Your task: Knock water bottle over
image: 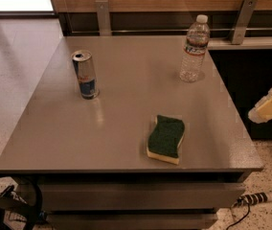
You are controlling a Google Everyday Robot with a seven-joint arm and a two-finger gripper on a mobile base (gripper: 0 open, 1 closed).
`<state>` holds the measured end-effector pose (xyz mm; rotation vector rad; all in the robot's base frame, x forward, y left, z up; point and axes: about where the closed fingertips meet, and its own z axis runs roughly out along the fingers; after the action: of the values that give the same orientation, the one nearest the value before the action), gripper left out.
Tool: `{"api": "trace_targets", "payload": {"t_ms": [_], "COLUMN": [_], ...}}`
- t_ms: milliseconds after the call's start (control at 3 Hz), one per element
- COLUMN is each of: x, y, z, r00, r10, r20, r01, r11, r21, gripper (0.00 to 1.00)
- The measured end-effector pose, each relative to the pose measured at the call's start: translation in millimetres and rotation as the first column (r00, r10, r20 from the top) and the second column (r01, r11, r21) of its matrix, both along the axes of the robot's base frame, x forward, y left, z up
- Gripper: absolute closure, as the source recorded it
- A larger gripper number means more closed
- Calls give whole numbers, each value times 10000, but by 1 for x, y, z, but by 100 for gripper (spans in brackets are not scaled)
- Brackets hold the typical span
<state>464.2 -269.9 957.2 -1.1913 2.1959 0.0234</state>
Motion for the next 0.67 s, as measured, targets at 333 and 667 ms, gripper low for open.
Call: {"api": "trace_targets", "payload": {"t_ms": [333, 667], "x": [22, 91], "y": [-20, -26], "z": [-16, 4], "r00": [9909, 9316], "r10": [-804, -1818], "r20": [1078, 3147], "r01": [583, 286], "r11": [9792, 8998], "r21": [1944, 4353], "gripper": [0, 0]}}
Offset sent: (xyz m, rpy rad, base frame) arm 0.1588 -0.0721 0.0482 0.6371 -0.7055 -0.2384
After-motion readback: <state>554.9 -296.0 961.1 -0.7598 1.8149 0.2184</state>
